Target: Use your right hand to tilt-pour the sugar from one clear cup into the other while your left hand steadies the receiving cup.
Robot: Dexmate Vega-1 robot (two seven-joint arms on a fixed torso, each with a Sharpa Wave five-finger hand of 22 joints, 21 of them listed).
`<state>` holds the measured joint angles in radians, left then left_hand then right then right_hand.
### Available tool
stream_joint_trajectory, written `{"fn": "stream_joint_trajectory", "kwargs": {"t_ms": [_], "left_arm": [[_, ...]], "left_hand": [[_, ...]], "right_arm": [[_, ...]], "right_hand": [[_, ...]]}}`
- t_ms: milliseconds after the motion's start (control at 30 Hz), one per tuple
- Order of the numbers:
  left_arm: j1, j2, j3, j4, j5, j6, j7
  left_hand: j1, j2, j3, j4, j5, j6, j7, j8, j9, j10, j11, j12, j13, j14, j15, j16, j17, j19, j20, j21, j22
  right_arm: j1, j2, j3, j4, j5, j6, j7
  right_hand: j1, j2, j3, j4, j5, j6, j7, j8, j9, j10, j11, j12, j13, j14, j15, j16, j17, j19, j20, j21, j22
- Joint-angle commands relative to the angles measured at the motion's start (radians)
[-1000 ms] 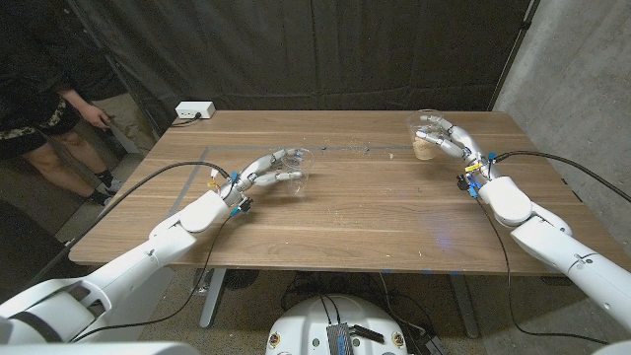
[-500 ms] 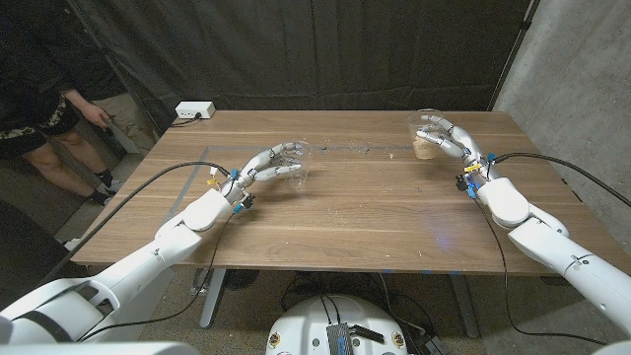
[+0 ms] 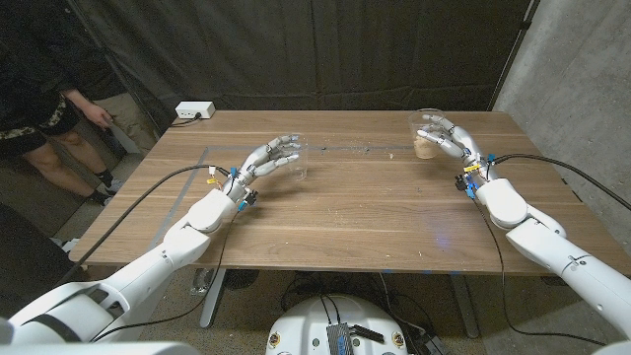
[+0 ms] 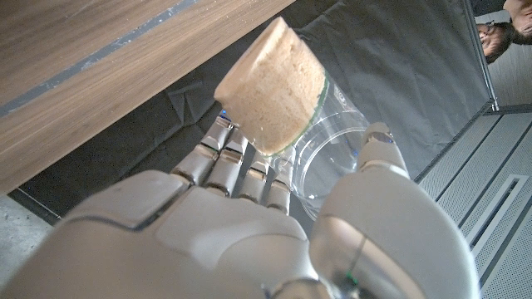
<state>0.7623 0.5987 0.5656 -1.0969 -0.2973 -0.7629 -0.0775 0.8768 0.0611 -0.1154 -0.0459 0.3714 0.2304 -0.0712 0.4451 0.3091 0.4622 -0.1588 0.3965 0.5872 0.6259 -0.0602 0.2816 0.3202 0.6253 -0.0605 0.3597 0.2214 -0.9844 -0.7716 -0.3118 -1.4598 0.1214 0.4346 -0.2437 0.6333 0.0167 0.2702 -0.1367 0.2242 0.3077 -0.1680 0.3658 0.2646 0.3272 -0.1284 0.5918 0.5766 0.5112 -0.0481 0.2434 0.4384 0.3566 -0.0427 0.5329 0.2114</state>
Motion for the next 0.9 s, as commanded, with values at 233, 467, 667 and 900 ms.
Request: {"fn": "stream_joint_trajectory", "kwargs": {"t_ms": [233,467,667,900], "left_arm": [[0.006,-0.003,-0.024,-0.102,-0.025,0.128,0.019],[0.015,0.025,-0.032,-0.181,-0.019,0.206,0.029],[0.018,0.037,-0.040,-0.221,-0.017,0.246,0.033],[0.010,0.040,-0.043,-0.227,-0.019,0.267,0.024]], "left_hand": [[0.015,0.002,-0.006,-0.006,-0.011,0.005,0.013,0.010,0.005,0.011,0.006,0.012,0.006,0.014,-0.140,-0.001,0.008,0.010,-0.048,0.012,0.004],[0.017,0.005,-0.009,-0.006,-0.016,0.000,0.013,0.007,0.007,0.002,0.007,0.012,0.007,0.009,-0.138,-0.008,0.012,0.001,-0.044,0.010,0.003],[0.016,0.008,-0.012,-0.004,-0.021,0.000,0.010,0.006,0.008,-0.002,0.006,0.014,0.008,0.010,-0.137,-0.012,0.016,-0.011,-0.040,0.008,0.003],[0.014,0.009,-0.015,-0.002,-0.024,-0.002,0.009,0.004,0.009,-0.005,0.006,0.015,0.008,0.007,-0.136,-0.016,0.018,-0.011,-0.040,0.009,0.002]], "right_arm": [[-0.012,0.019,0.021,0.001,0.020,0.028,-0.029],[-0.015,0.033,0.027,-0.004,0.035,0.046,-0.036],[-0.023,0.048,0.033,-0.012,0.076,0.063,-0.025],[-0.030,0.064,0.035,-0.015,0.074,0.069,-0.044]], "right_hand": [[0.007,0.017,0.001,0.000,-0.001,0.009,-0.002,0.002,0.001,0.011,-0.011,0.007,0.005,0.017,-0.183,0.002,0.004,0.005,-0.120,0.005,0.001],[0.007,0.018,0.001,-0.001,-0.001,0.010,-0.002,0.001,0.001,0.016,-0.004,0.009,0.006,0.019,-0.183,0.002,0.005,0.005,-0.120,0.006,0.001],[0.007,0.021,0.001,0.000,-0.002,0.009,-0.001,0.000,0.001,0.033,-0.004,0.016,0.006,0.030,-0.183,0.007,0.008,0.008,-0.118,0.007,0.001],[0.010,0.023,0.002,-0.001,-0.003,0.016,0.000,0.002,0.002,0.049,0.000,0.021,0.006,0.043,-0.184,0.012,0.010,0.012,-0.117,0.009,0.001]]}}
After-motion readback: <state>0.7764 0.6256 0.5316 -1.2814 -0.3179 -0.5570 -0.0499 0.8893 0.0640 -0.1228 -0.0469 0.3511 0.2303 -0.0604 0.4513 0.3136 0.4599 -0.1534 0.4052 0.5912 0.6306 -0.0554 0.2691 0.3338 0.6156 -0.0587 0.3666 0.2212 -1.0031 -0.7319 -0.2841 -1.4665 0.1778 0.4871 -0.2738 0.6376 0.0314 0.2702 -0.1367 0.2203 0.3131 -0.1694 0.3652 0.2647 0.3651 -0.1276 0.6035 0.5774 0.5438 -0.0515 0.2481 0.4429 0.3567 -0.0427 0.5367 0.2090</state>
